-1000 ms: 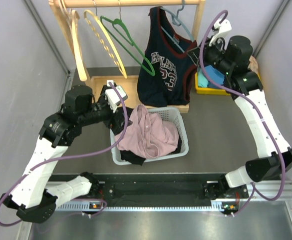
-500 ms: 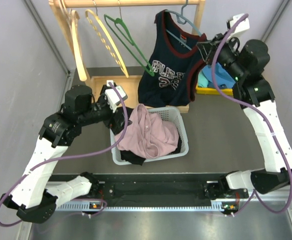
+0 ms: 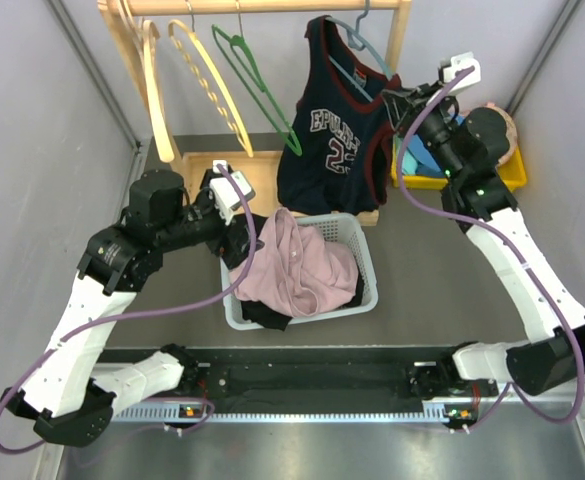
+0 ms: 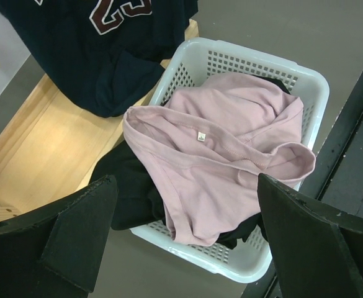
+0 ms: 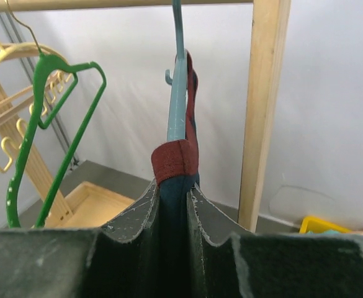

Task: Remove the tank top from the hanger
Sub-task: Pick up the hanger from the clothesline.

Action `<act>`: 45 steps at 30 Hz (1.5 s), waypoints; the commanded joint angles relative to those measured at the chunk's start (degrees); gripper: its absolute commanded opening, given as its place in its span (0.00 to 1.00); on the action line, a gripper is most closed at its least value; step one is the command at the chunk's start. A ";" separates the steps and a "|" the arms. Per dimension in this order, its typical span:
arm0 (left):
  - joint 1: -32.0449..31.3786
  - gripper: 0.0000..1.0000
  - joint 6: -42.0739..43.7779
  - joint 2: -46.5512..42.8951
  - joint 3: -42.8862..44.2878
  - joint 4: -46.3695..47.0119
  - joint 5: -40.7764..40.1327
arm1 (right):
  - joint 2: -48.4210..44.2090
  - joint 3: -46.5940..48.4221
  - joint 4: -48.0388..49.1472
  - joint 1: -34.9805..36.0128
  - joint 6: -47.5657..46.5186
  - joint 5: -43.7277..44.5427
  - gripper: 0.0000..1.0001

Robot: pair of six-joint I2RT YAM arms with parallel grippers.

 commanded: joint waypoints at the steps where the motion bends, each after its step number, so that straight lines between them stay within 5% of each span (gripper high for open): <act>1: 0.23 0.99 0.64 -1.04 1.46 2.77 0.32 | 0.16 3.67 14.72 1.44 -1.17 3.05 0.00; 14: 0.49 0.99 0.73 -1.13 1.82 2.68 0.24 | -2.57 11.06 14.28 1.70 -4.86 1.82 0.00; 24: 0.93 0.99 0.81 -1.75 1.29 2.50 0.15 | -9.94 5.18 13.41 1.70 -5.56 1.82 0.00; 36: 0.84 0.99 0.46 -1.66 1.73 2.94 0.85 | -21.37 16.14 -8.54 1.70 -2.92 -3.36 0.00; 45: 1.28 0.99 -0.15 -1.57 2.52 3.12 1.64 | -21.55 26.08 -12.96 1.79 -0.38 -6.96 0.00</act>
